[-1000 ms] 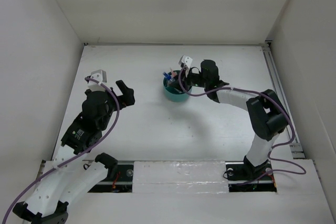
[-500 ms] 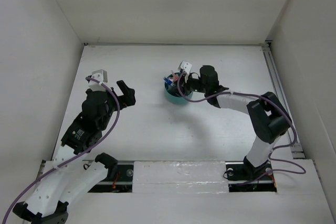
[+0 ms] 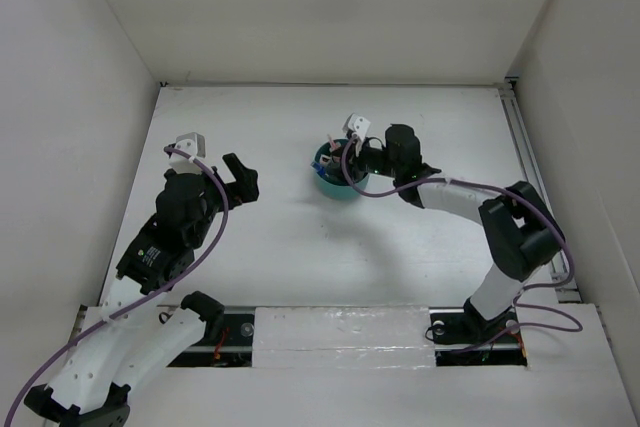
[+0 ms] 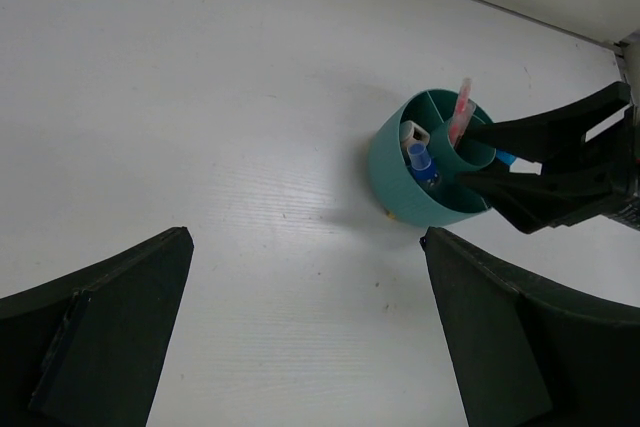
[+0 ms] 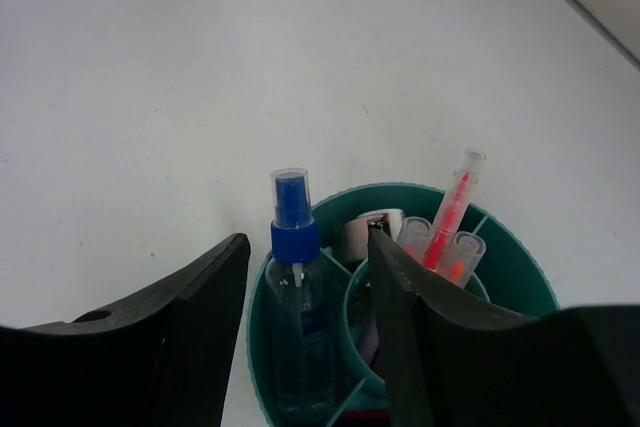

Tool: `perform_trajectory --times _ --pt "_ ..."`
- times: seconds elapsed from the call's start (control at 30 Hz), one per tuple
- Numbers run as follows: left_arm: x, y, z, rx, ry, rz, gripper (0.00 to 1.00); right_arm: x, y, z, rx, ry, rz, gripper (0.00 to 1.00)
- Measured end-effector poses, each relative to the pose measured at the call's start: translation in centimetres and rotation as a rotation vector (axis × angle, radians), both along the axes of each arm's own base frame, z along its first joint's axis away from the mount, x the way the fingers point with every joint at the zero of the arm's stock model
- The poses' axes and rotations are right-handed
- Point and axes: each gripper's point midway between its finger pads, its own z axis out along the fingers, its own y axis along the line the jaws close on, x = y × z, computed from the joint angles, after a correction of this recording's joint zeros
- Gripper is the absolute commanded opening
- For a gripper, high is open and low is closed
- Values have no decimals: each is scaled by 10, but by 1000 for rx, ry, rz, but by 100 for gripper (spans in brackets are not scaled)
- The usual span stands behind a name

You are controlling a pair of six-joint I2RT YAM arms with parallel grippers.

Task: Sort the stationery into containers
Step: Place the stationery into the container

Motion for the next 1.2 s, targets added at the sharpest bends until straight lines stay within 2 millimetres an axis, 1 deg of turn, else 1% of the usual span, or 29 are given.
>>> perform_trajectory --times 0.03,0.07,0.1,0.13,0.2,0.3,0.4,0.47,0.5,0.6,0.63,0.67,0.8,0.83,0.87,0.9,0.97,1.0,1.1,1.2 --pt "0 0 0 0 0 0 100 0 0 3 3 -5 0 58" --pt "0 0 0 0 0 0 100 -1 0 6 7 -11 0 64" --pt "0 0 0 0 0 0 100 -2 -1 10 11 -15 -2 93" --pt "0 0 0 0 0 0 100 -4 -1 14 18 -16 -3 100" --pt "0 0 0 0 0 0 100 -9 -1 28 30 -45 -6 100" --pt "0 1 0 2 0 7 100 -22 5 53 48 -84 -9 100" --pt "2 5 -1 9 -1 29 100 -36 9 78 52 -112 -72 100" --pt "3 8 -1 12 0 50 100 -41 7 93 39 -99 -176 100" --pt "4 10 -1 14 0 62 100 -43 5 105 31 -86 -253 100" --pt "4 16 -3 19 4 96 100 -49 -6 129 28 -18 -426 100" --pt "4 18 -3 21 5 108 100 -52 -13 135 24 10 -481 100" --pt "4 20 -3 22 5 121 100 -54 -25 139 18 33 -540 100" --pt "2 29 -3 19 1 171 100 -72 -86 143 -24 86 -738 100" --pt "1 34 0 14 -10 193 100 -84 -114 143 -34 102 -808 100" --pt "-1 36 2 6 -20 204 100 -89 -126 145 -26 111 -841 100" --pt "-2 39 5 -2 -29 215 100 -97 -138 141 -26 129 -866 100" --pt "-5 44 8 -13 -42 237 100 -118 -169 131 -48 160 -912 100" --pt "-7 46 10 -20 -50 248 100 -128 -183 131 -48 170 -930 100" --pt "-12 54 13 -37 -67 286 100 -154 -217 139 9 186 -956 100" --pt "-18 64 17 -60 -86 330 100 -173 -239 149 78 188 -955 100"
